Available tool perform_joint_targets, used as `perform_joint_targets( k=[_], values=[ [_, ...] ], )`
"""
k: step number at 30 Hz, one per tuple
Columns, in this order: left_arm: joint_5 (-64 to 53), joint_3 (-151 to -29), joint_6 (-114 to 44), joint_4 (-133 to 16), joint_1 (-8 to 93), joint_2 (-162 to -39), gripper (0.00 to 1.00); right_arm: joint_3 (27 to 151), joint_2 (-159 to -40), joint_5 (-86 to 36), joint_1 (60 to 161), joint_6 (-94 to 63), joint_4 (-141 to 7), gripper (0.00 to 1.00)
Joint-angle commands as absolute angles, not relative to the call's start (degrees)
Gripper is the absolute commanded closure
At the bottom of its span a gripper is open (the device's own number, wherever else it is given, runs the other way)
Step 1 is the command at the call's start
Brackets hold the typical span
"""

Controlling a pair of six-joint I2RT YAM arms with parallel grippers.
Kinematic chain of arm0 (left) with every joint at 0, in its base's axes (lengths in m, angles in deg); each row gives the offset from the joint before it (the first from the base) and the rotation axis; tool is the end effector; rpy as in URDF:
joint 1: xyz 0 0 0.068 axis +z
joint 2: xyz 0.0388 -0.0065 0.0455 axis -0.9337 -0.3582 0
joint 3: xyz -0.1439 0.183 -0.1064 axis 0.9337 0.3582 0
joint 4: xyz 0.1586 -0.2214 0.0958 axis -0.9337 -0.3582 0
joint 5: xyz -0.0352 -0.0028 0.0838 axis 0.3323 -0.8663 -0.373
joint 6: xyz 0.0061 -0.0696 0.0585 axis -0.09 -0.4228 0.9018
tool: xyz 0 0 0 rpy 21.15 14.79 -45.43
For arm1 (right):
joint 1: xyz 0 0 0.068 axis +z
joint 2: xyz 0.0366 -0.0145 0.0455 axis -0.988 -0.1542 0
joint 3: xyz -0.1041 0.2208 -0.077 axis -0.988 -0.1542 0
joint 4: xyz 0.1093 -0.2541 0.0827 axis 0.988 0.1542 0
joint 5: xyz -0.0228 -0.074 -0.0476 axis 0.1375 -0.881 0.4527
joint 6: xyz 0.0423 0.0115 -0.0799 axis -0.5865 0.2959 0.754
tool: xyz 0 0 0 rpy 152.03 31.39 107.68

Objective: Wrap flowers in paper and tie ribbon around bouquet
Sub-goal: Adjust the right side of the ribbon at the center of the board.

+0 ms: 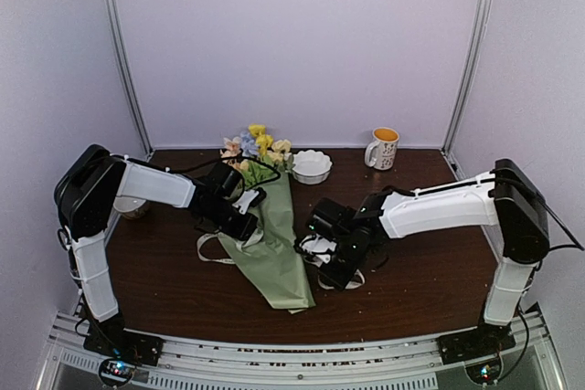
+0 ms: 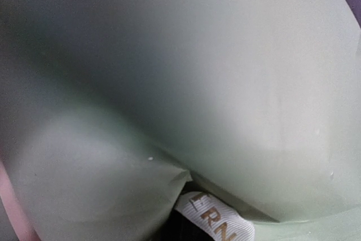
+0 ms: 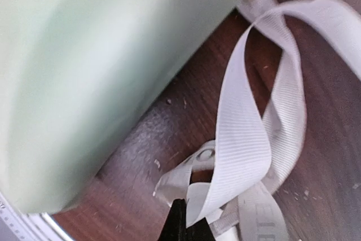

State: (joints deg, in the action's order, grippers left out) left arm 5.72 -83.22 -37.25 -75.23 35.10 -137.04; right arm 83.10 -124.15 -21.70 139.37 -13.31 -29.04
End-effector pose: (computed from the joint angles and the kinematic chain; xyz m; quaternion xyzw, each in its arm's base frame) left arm 0.3305 -0.2548 0.0548 0.2081 0.9323 -0.2487 0.1603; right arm 0.1893 0.3342 0.0880 -0.4576 0.8750 0.1452 0.0629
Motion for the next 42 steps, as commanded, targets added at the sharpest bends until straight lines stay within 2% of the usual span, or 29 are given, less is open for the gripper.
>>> perform_joint_targets(
  k=[1, 9, 18, 24, 26, 30, 35, 42],
  values=[
    [0.72, -80.65, -36.13, -80.88, 36.85, -140.26, 1.0, 83.79, -116.14, -19.81, 137.73, -12.25, -26.0, 1.0],
    [0.49, -80.67, -36.03, -80.96, 37.07, -140.49, 1.0, 82.54, -106.34, -9.57, 130.41, -12.74, -26.58, 1.0],
    [0.48, -80.75, -35.95, -81.04, 37.21, -140.67, 1.0, 77.04, -99.12, 1.71, 122.82, -22.05, -41.4, 0.98],
    [0.36, -80.74, -35.84, -81.14, 37.29, -140.65, 1.0, 75.29, -97.46, 3.63, 119.62, -26.06, -46.14, 0.96],
    [0.37, -80.74, -35.84, -81.11, 37.35, -140.75, 1.0, 75.67, -98.97, 1.32, 118.59, -27.7, -45.51, 0.95],
    [0.51, -80.86, -35.89, -81.14, 37.36, -140.7, 1.0, 79.05, -106.14, -8.07, 116.65, -29.41, -39.42, 0.88],
    [0.48, -80.94, -35.76, -81.3, 37.32, -140.82, 1.0, 85.24, -113.89, -13.98, 116.86, -28.96, -33.77, 0.72],
    [0.58, -80.91, -35.76, -81.31, 37.36, -140.92, 1.0, 82.45, -110.33, -30.01, 121.13, -28.24, -25.75, 0.71]
  ],
)
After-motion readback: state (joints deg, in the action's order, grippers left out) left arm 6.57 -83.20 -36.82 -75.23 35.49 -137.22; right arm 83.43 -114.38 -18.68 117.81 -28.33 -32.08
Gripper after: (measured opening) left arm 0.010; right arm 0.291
